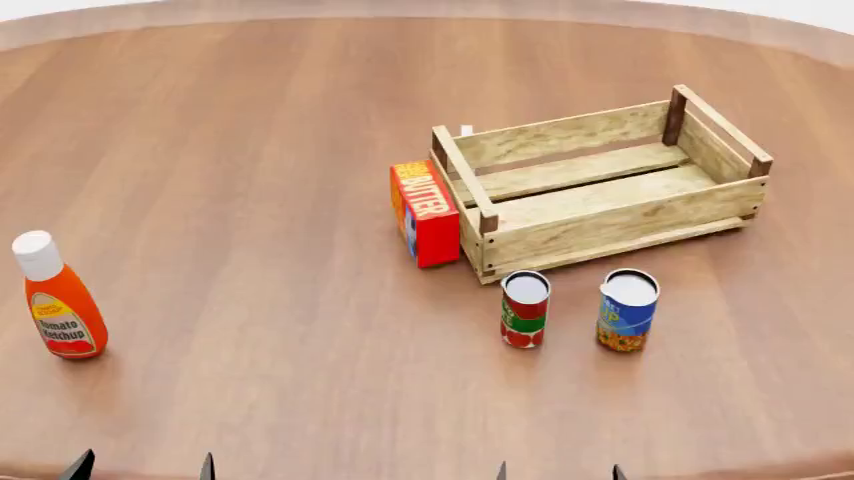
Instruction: Pick up the tomato sauce, and put it in the wooden tray.
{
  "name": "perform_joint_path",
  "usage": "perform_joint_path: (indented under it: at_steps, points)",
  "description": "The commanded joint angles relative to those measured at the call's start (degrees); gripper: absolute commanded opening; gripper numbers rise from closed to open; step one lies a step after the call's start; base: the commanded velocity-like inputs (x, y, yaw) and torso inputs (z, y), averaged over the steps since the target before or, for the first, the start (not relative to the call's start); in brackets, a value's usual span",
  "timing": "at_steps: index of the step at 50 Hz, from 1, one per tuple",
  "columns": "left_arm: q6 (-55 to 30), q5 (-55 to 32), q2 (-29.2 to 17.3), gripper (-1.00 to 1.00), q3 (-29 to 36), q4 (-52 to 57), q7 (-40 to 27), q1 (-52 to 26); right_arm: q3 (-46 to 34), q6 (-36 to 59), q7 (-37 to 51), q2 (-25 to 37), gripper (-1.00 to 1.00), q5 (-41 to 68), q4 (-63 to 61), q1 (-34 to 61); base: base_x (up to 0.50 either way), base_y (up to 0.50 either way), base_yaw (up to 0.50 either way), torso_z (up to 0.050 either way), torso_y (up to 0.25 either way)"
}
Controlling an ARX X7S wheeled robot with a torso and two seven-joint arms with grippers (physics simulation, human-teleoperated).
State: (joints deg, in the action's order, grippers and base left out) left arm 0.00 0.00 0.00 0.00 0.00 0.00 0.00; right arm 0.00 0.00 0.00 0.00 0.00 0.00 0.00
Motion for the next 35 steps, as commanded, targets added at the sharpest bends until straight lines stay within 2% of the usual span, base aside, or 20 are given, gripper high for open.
perform_joint_path:
  at_steps: [1,35]
  points:
    - [0.0,-0.7,-0.7,1.0,0.79,0.05,-0.79,0.03,-3.08,0.26,3.1,2.57,1.0,2.56,-0.55,-0.16,0.0,0.0,0.0,0.0,0.0]
    - [0.59,-4.6,-4.56,1.0,5.13,-0.51,-5.05,-0.31,-5.21,1.68,6.19,4.79,1.0,7.6,-1.83,0.26,0.01,0.0,0.0,0.0,0.0]
